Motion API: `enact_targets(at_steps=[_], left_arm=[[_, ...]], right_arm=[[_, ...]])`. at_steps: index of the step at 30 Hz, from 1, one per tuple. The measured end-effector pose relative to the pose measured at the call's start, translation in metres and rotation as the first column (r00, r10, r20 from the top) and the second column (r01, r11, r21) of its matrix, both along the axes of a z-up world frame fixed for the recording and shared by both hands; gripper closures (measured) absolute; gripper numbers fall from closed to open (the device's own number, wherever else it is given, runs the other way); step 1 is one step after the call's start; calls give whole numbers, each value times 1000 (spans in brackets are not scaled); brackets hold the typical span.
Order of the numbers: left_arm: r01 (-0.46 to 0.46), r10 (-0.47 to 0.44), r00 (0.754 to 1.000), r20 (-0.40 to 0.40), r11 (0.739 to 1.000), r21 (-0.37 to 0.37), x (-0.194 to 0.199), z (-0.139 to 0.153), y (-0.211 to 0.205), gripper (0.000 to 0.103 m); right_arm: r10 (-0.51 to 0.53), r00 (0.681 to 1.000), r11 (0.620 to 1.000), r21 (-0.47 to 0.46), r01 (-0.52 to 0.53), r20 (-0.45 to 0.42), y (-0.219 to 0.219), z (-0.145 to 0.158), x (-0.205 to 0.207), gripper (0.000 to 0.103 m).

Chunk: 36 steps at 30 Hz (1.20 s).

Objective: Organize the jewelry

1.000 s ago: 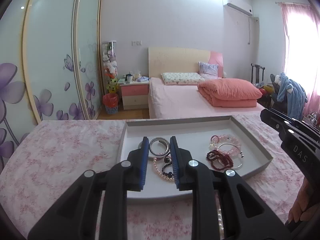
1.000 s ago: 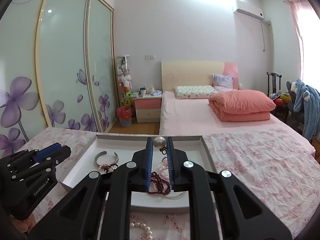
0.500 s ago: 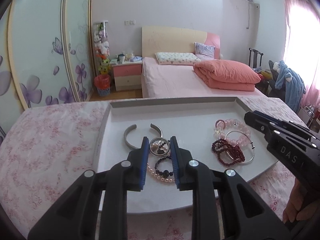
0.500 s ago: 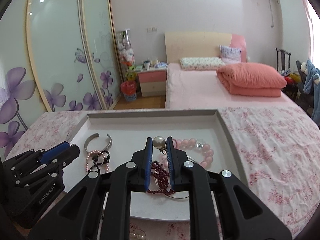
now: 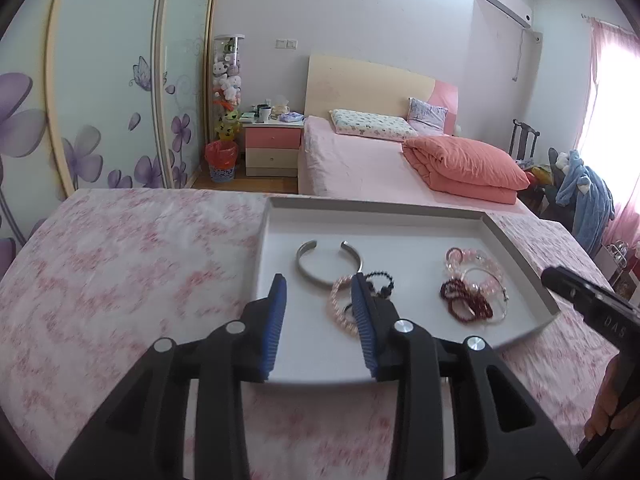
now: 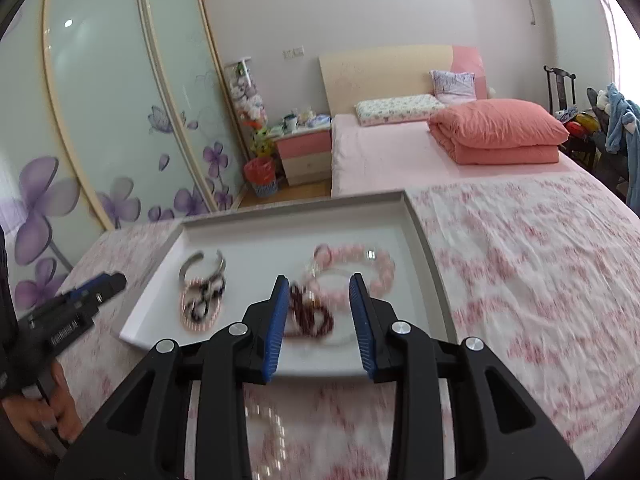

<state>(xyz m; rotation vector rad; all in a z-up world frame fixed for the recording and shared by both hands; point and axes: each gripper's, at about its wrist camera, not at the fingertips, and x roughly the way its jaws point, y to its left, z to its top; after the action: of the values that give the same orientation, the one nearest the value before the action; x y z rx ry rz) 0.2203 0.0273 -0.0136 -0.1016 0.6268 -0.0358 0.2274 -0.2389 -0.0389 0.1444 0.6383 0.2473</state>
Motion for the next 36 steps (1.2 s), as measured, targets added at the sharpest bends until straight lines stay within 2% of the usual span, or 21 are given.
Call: enact_targets(at_steps=[3,7,11,15,22,24,26,31,36], left_arm=[[2,-2,1000,-10,1000,1,-14,-2,5,66],[11,-10,999,-38,1000,13,-31,-7,8,59],[24,-23,999,-46,999,26,-39,-6,4,58],[37,-36,999,-39,999,32,-45,-4,-1,54],[60,-57,997,-49,997,44,-50,-8,-7,54],[64,-61,997,-55,997,45,-50,-10,-9,54],[70,-67,996,-62,997,44,-49,-11,-12,54],[112,-108,990,-93,993,42,-46,-16,-24,54],[182,-173,973,-155,982,46,-39,-27,-48,52]], right_arm=[[49,997,998,-31,-51,-66,6,-12,-13,73],[119,980,989,-64,-131,-161,21,-30,-25,74],[149,970,981,-91,-169,-193,33,-41,-33,74],[161,966,976,-114,-186,-204,37,-46,-40,74],[155,961,971,-141,-191,-230,40,-54,-41,74],[148,964,968,-166,-187,-223,41,-55,-42,79],[142,966,964,-193,-184,-214,43,-56,-43,90],[146,966,959,-208,-191,-214,37,-55,-46,92],[41,978,967,-238,-90,-203,7,-54,-41,92]])
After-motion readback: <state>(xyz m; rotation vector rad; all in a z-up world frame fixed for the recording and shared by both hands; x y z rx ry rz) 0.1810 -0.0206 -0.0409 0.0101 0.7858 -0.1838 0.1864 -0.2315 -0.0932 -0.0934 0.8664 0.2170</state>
